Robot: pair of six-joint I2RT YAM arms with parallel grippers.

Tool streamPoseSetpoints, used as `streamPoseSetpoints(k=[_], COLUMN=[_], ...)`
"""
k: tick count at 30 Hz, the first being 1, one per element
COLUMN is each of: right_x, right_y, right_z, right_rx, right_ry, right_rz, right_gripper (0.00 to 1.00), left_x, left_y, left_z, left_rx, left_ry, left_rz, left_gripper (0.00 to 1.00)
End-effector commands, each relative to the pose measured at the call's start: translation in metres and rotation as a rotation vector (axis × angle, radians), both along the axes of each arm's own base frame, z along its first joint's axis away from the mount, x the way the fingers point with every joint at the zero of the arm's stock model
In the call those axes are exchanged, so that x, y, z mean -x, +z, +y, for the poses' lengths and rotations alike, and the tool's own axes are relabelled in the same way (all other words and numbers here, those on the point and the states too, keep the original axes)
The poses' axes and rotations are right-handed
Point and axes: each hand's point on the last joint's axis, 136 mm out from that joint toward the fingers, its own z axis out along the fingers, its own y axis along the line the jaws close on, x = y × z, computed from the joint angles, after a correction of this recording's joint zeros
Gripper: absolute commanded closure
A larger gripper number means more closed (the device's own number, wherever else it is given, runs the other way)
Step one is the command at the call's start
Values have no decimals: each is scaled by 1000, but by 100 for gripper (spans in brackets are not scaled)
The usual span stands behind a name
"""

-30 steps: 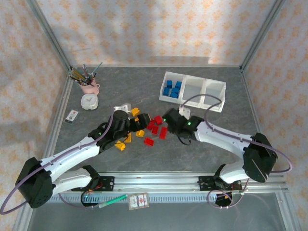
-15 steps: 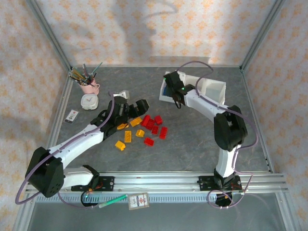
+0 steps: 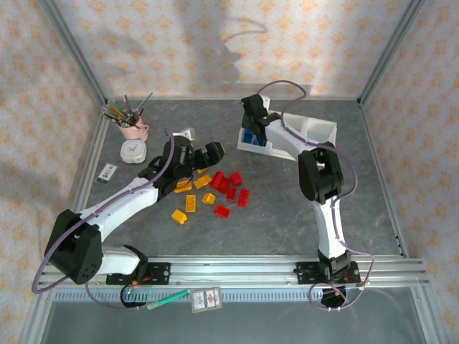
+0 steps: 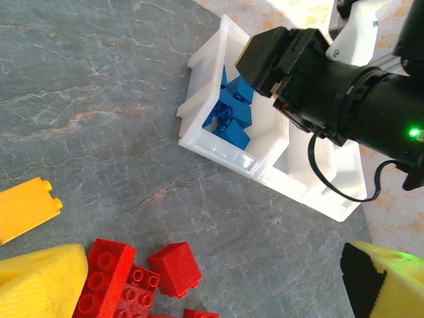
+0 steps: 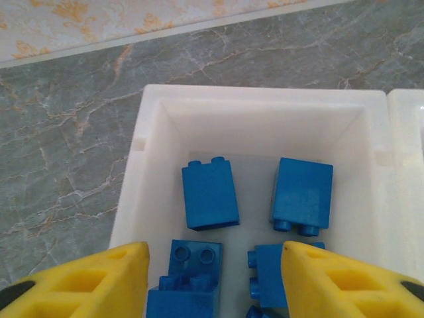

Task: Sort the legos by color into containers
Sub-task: Place the lego in the container, then pick up the lego from the center of the table.

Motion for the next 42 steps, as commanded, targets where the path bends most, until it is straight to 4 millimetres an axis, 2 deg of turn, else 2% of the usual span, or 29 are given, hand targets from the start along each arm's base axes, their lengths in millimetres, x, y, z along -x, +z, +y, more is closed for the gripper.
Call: streamPoseSetpoints(k=[1, 8, 14, 23, 31, 36, 42], right_x=[5, 48, 99, 178, 241, 267, 282], right_y=[37, 52, 43, 6, -30, -51, -69], right_z=[1, -5, -8, 14, 24, 30, 33], right_rx=[-17, -56, -77, -69, -86, -90, -118], right_ry=[33, 85, 111, 156, 130, 106, 91], right_rz=[-38, -20, 36, 170, 279, 327, 366], right_gripper=[42, 34, 27, 19, 14, 12, 13], left_x=[-5, 5, 18, 44, 63, 70, 74], left_y=[28, 27, 15, -11, -30, -38, -43], left_z=[2, 6, 12, 28, 41, 47, 49], left_rx=[20, 27, 20, 9, 11, 16, 29], left_ry=[1, 2, 1, 23, 58, 80, 88], left_rz=[-67, -70, -41, 9, 49, 62, 73], left_gripper=[1, 1, 1, 1, 1, 1, 1])
